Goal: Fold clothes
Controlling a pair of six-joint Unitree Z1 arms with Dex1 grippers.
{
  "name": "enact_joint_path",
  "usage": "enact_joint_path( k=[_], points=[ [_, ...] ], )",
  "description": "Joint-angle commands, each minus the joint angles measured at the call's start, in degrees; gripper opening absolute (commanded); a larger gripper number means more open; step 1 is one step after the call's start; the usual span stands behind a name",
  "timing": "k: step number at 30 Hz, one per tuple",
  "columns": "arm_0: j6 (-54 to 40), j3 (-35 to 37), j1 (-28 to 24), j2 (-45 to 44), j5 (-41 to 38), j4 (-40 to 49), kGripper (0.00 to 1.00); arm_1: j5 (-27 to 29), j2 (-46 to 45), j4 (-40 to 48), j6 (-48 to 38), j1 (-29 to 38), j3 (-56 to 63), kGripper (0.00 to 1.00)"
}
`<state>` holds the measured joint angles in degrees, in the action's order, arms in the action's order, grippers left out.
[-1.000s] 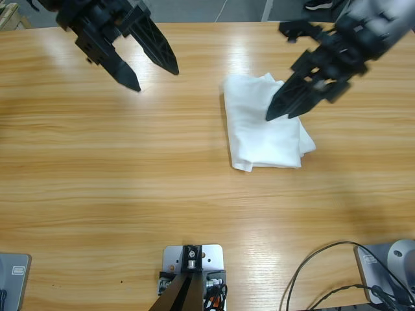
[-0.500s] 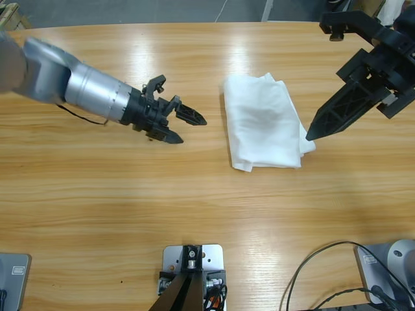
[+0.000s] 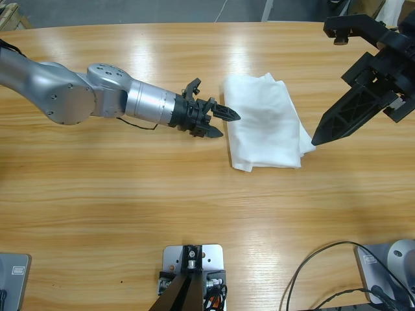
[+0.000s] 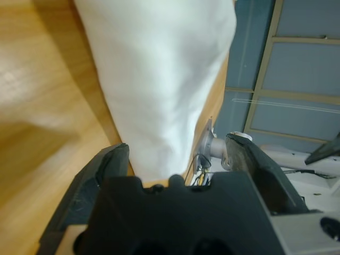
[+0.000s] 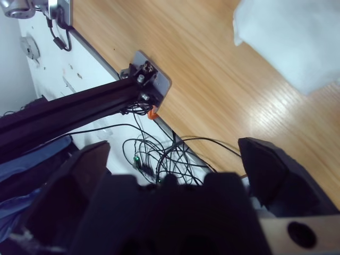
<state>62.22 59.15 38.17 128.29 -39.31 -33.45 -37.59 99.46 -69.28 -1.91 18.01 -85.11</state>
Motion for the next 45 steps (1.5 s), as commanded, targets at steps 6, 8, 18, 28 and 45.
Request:
enact_joint_path(
  k=[6, 8, 18, 28, 45],
  points=[
    [-3.1, 14.9, 0.9, 3.8, 4.5, 20.7, 0.913, 0.8, -1.9, -2.1, -0.1, 0.4, 0.5, 1.0],
    [-4.1, 19.9, 0.9, 4.2, 5.2, 29.3, 0.908, 0.7, -2.3, -2.3, -0.1, 0.4, 0.5, 1.0],
    [-5.6, 30.2, 3.3, 5.0, 9.5, 51.4, 0.918, 0.6, -2.5, -2.8, 1.0, 0.1, 0.1, 1.0],
    [-3.6, 40.4, 3.9, 9.1, 9.9, 58.4, 0.792, 0.0, -2.2, -2.8, 3.2, -1.4, 1.0, 1.0],
    [1.2, 43.6, 1.5, 10.5, 9.7, 69.0, 0.64, -1.8, -1.5, -4.3, 7.1, -4.7, 1.2, 1.0]
  ],
)
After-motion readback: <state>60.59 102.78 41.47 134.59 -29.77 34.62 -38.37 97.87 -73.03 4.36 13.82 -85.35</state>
